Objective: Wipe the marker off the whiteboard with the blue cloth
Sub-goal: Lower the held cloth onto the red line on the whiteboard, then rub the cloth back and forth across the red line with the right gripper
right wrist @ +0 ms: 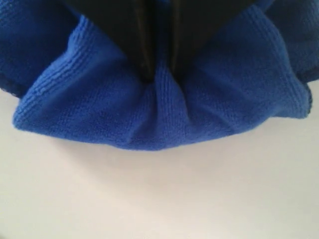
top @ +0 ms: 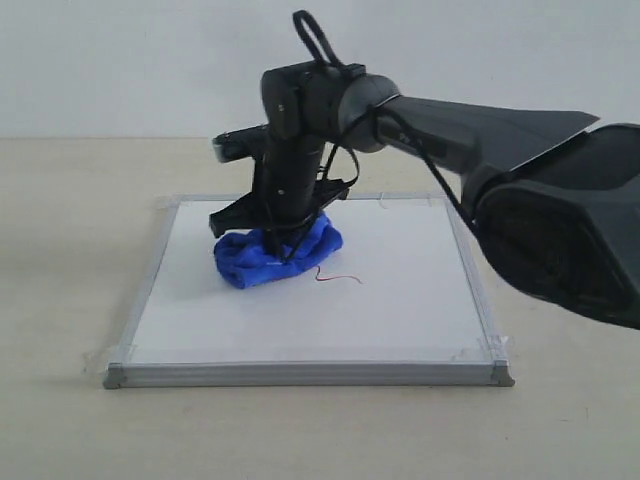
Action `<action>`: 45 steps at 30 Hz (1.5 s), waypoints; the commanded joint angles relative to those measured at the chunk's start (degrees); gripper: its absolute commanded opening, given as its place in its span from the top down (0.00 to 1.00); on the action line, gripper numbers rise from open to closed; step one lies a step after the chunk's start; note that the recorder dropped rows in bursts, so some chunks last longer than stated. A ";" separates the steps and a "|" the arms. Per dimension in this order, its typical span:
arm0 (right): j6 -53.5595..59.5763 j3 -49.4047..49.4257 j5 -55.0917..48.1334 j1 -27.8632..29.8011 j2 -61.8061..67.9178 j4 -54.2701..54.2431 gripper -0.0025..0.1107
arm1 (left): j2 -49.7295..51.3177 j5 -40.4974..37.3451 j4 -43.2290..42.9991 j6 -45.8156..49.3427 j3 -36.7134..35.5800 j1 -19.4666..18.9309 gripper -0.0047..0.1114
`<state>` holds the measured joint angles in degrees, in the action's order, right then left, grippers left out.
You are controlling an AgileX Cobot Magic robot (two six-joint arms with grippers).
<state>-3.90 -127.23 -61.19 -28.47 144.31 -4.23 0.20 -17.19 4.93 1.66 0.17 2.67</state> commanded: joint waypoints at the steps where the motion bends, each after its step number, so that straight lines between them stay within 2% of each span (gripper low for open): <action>1: -3.59 0.81 0.36 5.56 1.42 6.22 0.98 | -0.20 0.43 -0.07 0.09 -0.17 -0.16 0.92; 3: -1.86 0.81 0.36 5.84 1.42 1.36 0.98 | -0.20 0.43 -0.07 0.09 -0.17 -0.16 0.92; 7: 7.90 0.81 4.84 0.00 1.65 -11.56 0.98 | -0.20 0.43 -0.07 0.09 -0.17 -0.16 0.92; 10: 16.71 0.81 6.99 -6.02 1.65 -11.42 0.98 | -0.20 0.43 -0.07 0.09 -0.17 -0.16 0.92; 12: 15.13 0.81 6.73 -7.01 1.65 -7.55 0.98 | -0.20 0.43 -0.07 0.09 -0.17 -0.16 0.92; 15: 4.82 0.81 4.23 -4.41 1.65 5.04 0.98 | -0.20 0.43 -0.07 0.09 -0.17 -0.16 0.92; 17: -0.86 0.81 3.74 -0.29 1.54 7.61 0.98 | -0.20 0.43 -0.07 0.09 -0.17 -0.16 0.92; 22: -2.91 0.81 3.13 4.48 1.54 -1.12 0.98 | -0.20 0.43 -0.07 0.09 -0.17 -0.16 0.92; 29: 13.68 0.81 3.17 0.68 1.54 -16.30 0.98 | -0.20 0.43 -0.07 0.09 -0.17 -0.16 0.92; 35: 16.95 0.81 -4.31 -3.70 1.54 -9.62 0.98 | -0.20 0.43 -0.07 0.09 -0.17 -0.16 0.92; 39: 14.70 0.81 -8.61 -3.18 1.54 -5.12 0.98 | -0.20 0.43 -0.07 0.09 -0.17 -0.16 0.92; 45: 12.15 0.94 -8.77 0.34 1.54 4.23 0.98 | -0.20 0.43 -0.07 0.09 -0.17 -0.16 0.92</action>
<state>9.21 -127.26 -64.41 -31.02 144.47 -8.74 0.20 -17.19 4.93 1.66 0.17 2.67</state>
